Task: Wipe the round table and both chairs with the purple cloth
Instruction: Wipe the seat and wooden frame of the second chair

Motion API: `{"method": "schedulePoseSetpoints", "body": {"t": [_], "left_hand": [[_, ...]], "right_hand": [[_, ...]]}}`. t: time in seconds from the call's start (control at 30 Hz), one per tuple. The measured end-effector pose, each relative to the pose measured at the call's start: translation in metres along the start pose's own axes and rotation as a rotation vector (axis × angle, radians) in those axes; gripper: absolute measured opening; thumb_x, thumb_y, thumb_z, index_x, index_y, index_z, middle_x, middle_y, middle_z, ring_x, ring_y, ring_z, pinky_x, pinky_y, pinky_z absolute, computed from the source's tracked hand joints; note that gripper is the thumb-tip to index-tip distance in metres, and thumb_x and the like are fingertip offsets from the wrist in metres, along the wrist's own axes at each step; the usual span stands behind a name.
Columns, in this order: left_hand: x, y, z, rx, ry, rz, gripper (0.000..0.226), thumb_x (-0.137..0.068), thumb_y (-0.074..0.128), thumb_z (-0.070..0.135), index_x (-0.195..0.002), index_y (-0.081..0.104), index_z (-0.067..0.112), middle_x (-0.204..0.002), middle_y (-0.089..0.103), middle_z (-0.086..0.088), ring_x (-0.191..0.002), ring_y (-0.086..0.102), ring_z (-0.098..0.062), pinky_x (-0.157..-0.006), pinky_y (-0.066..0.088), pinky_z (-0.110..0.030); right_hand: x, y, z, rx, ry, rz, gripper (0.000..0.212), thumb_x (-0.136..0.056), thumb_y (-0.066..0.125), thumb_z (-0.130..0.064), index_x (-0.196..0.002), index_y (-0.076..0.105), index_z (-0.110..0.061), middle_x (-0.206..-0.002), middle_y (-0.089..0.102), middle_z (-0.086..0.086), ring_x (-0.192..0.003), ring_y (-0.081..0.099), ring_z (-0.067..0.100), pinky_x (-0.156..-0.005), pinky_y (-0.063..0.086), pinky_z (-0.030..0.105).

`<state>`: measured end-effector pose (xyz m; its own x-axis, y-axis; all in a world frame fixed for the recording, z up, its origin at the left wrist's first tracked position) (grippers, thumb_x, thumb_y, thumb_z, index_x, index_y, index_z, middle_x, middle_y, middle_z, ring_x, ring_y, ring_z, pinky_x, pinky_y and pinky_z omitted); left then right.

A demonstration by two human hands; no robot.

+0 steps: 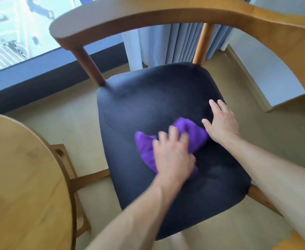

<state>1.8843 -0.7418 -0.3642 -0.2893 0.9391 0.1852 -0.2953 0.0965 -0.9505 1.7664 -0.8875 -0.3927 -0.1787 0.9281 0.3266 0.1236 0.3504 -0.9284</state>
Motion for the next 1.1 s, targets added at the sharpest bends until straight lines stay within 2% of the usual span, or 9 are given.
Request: {"method": "schedulePoseSetpoints", "body": {"t": [0.17, 0.27, 0.4, 0.53, 0.7, 0.77, 0.97, 1.03, 1.1], "left_hand": [[0.064, 0.026, 0.007, -0.147, 0.775, -0.222, 0.03, -0.082, 0.054, 0.035, -0.11, 0.062, 0.034, -0.131, 0.048, -0.003, -0.098, 0.049, -0.027, -0.076, 0.039, -0.037], [0.042, 0.012, -0.037, -0.164, 0.852, -0.204, 0.032, -0.081, 0.045, 0.031, -0.108, 0.062, 0.033, -0.123, 0.051, -0.001, -0.097, 0.049, -0.025, -0.073, 0.037, -0.037], [-0.027, -0.023, -0.119, -0.145, 0.629, -0.04, 0.04, -0.072, 0.054, 0.037, -0.108, 0.067, 0.028, -0.113, 0.059, -0.006, -0.096, 0.053, -0.031, -0.077, 0.042, -0.044], [-0.078, -0.051, -0.194, -0.157, 0.054, 0.026, 0.052, -0.076, 0.062, 0.039, -0.128, 0.058, 0.034, -0.126, 0.051, -0.008, -0.111, 0.047, -0.035, -0.083, 0.045, -0.047], [-0.071, -0.049, -0.16, 0.105, -0.545, 0.092, 0.04, -0.079, 0.058, 0.026, -0.119, 0.052, 0.025, -0.122, 0.046, -0.012, -0.11, 0.046, -0.037, -0.081, 0.047, -0.047], [-0.05, -0.041, -0.123, 0.126, -0.56, 0.072, 0.042, -0.077, 0.059, 0.027, -0.117, 0.049, 0.022, -0.123, 0.044, -0.012, -0.108, 0.047, -0.037, -0.076, 0.048, -0.045], [0.029, -0.015, -0.016, 0.344, -0.252, -0.222, 0.048, -0.09, 0.054, 0.055, -0.122, 0.046, 0.02, -0.124, 0.042, -0.009, -0.104, 0.049, -0.033, -0.071, 0.045, -0.04], [0.012, -0.022, -0.034, 0.542, -0.327, -0.223, 0.039, -0.097, 0.046, 0.044, -0.129, 0.045, 0.022, -0.122, 0.051, -0.011, -0.106, 0.055, -0.038, -0.08, 0.047, -0.043], [-0.017, -0.035, -0.076, 0.496, -0.34, -0.095, 0.036, -0.097, 0.044, 0.028, -0.133, 0.046, 0.022, -0.121, 0.058, -0.013, -0.11, 0.057, -0.039, -0.086, 0.047, -0.047]], "right_hand": [[-0.002, 0.003, 0.002, 0.017, 0.001, -0.001, 0.069, -0.094, 0.058, -0.036, -0.154, 0.024, -0.027, -0.163, 0.02, 0.001, -0.146, 0.024, 0.029, -0.111, 0.033, 0.046], [-0.002, 0.005, 0.002, 0.033, 0.01, -0.016, 0.069, -0.096, 0.056, -0.036, -0.155, 0.022, -0.027, -0.163, 0.018, 0.001, -0.146, 0.022, 0.029, -0.111, 0.032, 0.047], [0.003, 0.008, 0.001, 0.034, 0.016, -0.026, 0.068, -0.099, 0.052, -0.034, -0.156, 0.017, -0.025, -0.164, 0.013, 0.002, -0.148, 0.018, 0.029, -0.112, 0.031, 0.047], [0.003, 0.004, -0.006, 0.042, 0.039, -0.041, 0.068, -0.099, 0.051, -0.031, -0.157, 0.016, -0.022, -0.165, 0.011, 0.004, -0.149, 0.016, 0.029, -0.116, 0.026, 0.046], [0.007, -0.002, -0.025, 0.027, 0.131, -0.06, 0.068, -0.096, 0.051, -0.018, -0.155, 0.017, -0.019, -0.164, 0.012, 0.007, -0.148, 0.016, 0.031, -0.114, 0.031, 0.049], [0.009, -0.004, -0.033, 0.02, 0.158, -0.054, 0.068, -0.094, 0.052, -0.015, -0.154, 0.02, -0.018, -0.163, 0.014, 0.008, -0.148, 0.016, 0.031, -0.114, 0.031, 0.049], [0.042, -0.01, -0.059, -0.173, 0.071, 0.019, 0.049, -0.101, 0.04, -0.037, -0.148, 0.039, -0.022, -0.156, 0.032, 0.009, -0.142, 0.031, 0.031, -0.111, 0.033, 0.046], [0.072, -0.008, -0.069, -0.232, 0.088, 0.052, 0.053, -0.099, 0.034, -0.05, -0.147, 0.038, -0.028, -0.154, 0.034, 0.006, -0.137, 0.037, 0.031, -0.107, 0.037, 0.048], [0.108, -0.001, -0.078, -0.141, 0.1, 0.027, 0.064, -0.092, 0.031, -0.067, -0.148, 0.026, -0.037, -0.154, 0.025, 0.002, -0.134, 0.035, 0.032, -0.098, 0.042, 0.054]]}}
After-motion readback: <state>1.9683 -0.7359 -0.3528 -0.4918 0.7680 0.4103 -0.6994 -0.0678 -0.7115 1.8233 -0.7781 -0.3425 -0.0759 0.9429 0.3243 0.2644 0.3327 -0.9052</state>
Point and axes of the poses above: each hand's wrist, its own x-axis away from the middle knuckle, its own y-axis out of the palm, z = x × y, the point moved 1 cm from there along -x, towards the middle knuckle
